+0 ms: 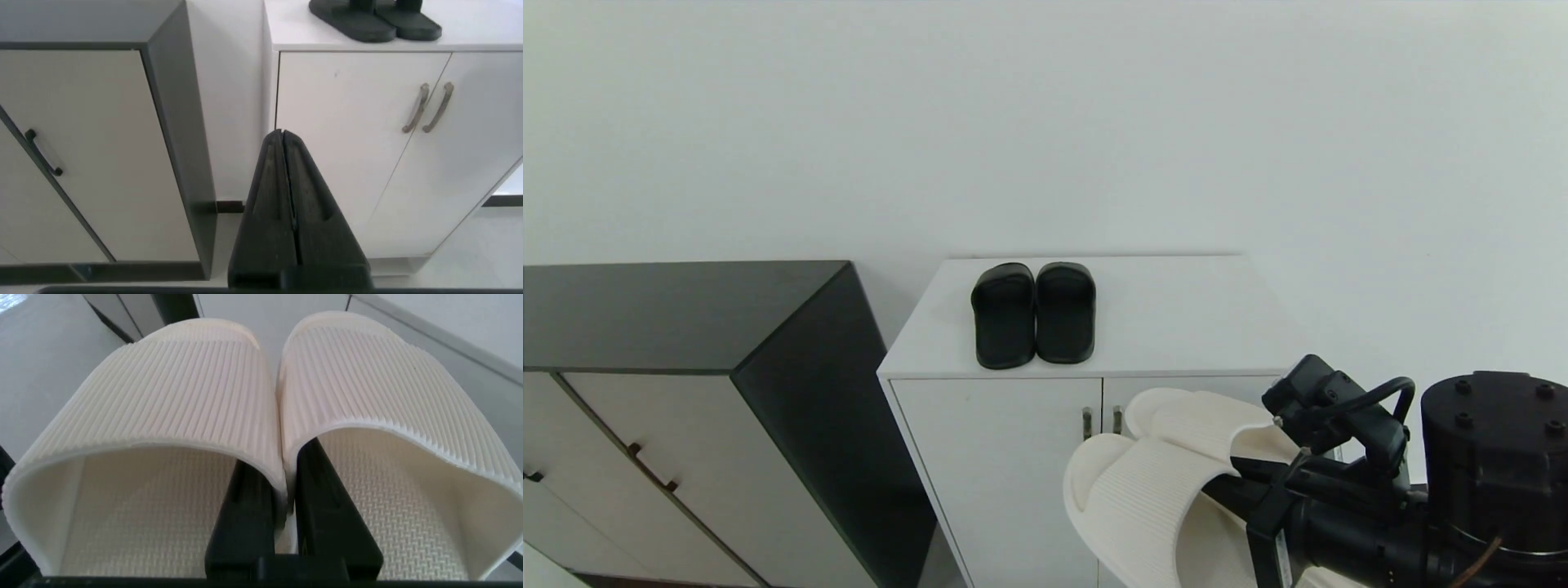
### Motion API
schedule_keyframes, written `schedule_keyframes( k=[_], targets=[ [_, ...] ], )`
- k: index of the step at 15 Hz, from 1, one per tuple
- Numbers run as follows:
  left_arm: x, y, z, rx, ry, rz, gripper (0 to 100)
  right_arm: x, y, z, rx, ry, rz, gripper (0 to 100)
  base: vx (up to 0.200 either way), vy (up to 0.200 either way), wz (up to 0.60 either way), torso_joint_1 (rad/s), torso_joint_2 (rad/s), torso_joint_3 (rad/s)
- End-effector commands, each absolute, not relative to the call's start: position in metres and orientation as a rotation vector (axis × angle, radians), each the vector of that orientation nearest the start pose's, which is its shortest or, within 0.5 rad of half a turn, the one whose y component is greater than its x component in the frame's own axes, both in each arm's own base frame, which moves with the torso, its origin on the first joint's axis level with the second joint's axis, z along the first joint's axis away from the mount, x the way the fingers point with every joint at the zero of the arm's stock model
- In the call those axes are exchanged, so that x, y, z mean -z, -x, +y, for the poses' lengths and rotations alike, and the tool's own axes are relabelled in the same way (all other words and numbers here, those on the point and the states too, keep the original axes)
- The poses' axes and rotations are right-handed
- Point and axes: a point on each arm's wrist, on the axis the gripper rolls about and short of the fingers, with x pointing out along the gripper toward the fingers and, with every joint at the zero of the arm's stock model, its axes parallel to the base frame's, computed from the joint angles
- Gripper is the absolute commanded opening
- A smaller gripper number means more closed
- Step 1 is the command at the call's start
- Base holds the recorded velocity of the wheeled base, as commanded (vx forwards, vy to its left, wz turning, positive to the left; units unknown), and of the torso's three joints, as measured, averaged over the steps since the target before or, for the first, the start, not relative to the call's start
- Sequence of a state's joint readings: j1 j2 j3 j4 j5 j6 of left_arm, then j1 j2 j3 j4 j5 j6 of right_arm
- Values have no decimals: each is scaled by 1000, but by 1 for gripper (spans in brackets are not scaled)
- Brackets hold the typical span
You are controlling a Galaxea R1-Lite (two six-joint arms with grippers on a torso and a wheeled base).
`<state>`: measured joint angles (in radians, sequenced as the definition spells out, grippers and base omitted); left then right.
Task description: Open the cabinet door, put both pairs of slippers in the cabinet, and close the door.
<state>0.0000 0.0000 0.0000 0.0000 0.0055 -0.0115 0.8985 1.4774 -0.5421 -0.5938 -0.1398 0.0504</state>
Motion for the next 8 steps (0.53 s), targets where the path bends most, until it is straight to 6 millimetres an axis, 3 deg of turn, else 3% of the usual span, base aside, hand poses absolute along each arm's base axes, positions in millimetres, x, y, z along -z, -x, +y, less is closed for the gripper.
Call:
schedule_keyframes(
  k=[1, 3, 4, 8],
  targets=[
    [-75, 23, 0, -6, 12, 0, 0, -167, -148, 180, -743, 128, 327, 0, 0, 0, 0, -188, 437, 246],
    [-75, 23, 0, -6, 12, 0, 0, -167, -148, 180, -743, 128, 327, 0, 0, 0, 0, -220, 522, 295],
    [-75, 23, 0, -6, 14, 0, 100, -167, -147, 181, -749, 130, 330, 0, 0, 0, 0, -237, 549, 325],
    [-75, 23, 0, -6, 12, 0, 100, -164, -144, 181, -762, 136, 338, 0, 0, 0, 0, -232, 554, 322]
  ],
)
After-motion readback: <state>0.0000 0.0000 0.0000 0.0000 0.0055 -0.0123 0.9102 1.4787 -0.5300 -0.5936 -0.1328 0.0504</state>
